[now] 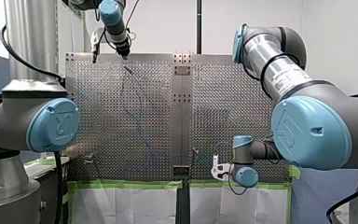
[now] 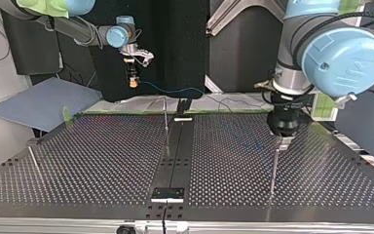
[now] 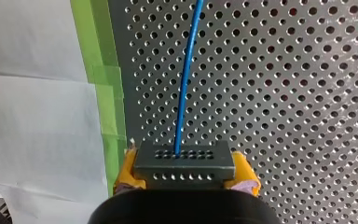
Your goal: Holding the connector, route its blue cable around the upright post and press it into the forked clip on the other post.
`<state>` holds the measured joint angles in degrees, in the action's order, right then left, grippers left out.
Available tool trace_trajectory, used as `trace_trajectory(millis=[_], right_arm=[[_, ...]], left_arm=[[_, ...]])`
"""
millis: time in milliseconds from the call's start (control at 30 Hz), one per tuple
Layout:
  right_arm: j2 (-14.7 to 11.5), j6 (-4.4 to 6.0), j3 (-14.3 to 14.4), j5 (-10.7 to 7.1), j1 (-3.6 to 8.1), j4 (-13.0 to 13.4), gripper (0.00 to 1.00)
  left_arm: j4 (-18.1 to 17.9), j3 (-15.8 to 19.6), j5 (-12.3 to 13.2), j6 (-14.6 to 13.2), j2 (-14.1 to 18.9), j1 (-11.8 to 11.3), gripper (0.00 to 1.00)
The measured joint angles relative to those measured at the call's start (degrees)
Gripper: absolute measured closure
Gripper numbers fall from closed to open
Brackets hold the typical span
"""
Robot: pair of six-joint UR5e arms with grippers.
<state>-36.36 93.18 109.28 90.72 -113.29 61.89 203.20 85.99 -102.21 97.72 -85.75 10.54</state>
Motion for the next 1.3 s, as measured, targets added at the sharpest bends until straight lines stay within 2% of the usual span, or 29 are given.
trace_trajectory(millis=[200, 467, 800, 1100, 1300], right_arm=[[0.0, 0.00, 0.0, 0.00, -0.04, 0.0, 1.00], [0.0, 0.01, 0.0, 0.00, -0.15, 0.0, 1.00], [0.0, -0.09, 0.0, 0.00, -0.20, 0.0, 1.00], [0.0, -0.10, 0.0, 0.00, -0.30, -0.1, 1.00], [0.0, -0.16, 0.0, -0.01, -0.37, -0.1, 1.00]], left_arm=[[-1.0, 1.2, 0.7, 0.2, 0.0, 0.0, 0.00], [-1.6, 1.3, 0.0, 0.4, 0.0, 0.1, 0.00], [-0.8, 1.7, -4.1, 2.0, 0.0, 0.7, 0.00], [-0.7, 1.8, -8.5, 2.4, 0.0, 1.2, 0.00], [-0.5, 1.8, -9.9, 3.0, 0.0, 1.5, 0.00]])
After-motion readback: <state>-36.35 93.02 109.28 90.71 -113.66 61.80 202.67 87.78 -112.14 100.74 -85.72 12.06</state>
